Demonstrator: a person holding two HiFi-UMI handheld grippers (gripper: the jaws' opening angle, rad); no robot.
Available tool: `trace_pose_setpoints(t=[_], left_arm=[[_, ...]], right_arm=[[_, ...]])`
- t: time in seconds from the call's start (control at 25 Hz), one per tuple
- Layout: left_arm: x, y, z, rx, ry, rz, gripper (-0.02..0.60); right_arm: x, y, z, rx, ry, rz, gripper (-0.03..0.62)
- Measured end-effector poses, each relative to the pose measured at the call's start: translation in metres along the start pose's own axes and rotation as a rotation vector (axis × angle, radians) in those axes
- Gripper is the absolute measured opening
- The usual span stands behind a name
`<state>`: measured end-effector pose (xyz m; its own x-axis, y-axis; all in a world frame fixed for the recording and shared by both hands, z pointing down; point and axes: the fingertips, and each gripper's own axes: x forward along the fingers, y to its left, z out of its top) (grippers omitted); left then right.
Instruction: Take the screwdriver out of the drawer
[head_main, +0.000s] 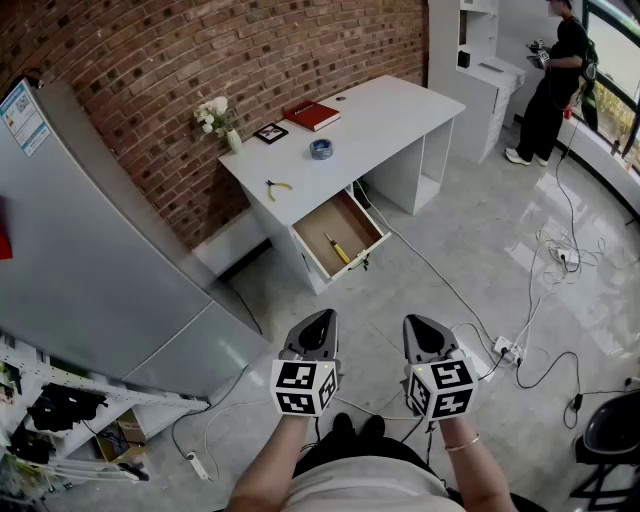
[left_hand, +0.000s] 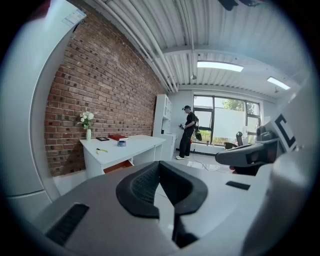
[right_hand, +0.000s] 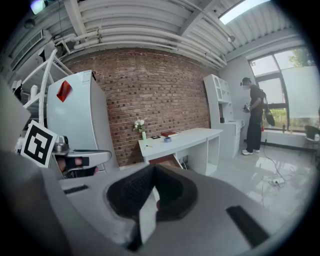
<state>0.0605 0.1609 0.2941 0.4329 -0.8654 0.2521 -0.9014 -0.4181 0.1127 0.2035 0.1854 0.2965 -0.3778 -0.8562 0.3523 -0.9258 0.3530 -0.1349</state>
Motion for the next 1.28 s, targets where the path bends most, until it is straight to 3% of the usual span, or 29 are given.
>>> trace_pose_setpoints(t=[0.76, 1.28], left_arm=[[-0.014, -0.015, 0.000, 0.021, -0.013, 0.013, -0.008], [-0.012, -0.030, 0.000, 0.038, -0.007, 0.005, -0.008]], right_arm=[[-0.013, -0.002, -0.004, 0.020, -0.023, -0.008, 0.003], [-0.021, -0.012, -0.009, 0.045, -0.006, 0.019, 0.061]])
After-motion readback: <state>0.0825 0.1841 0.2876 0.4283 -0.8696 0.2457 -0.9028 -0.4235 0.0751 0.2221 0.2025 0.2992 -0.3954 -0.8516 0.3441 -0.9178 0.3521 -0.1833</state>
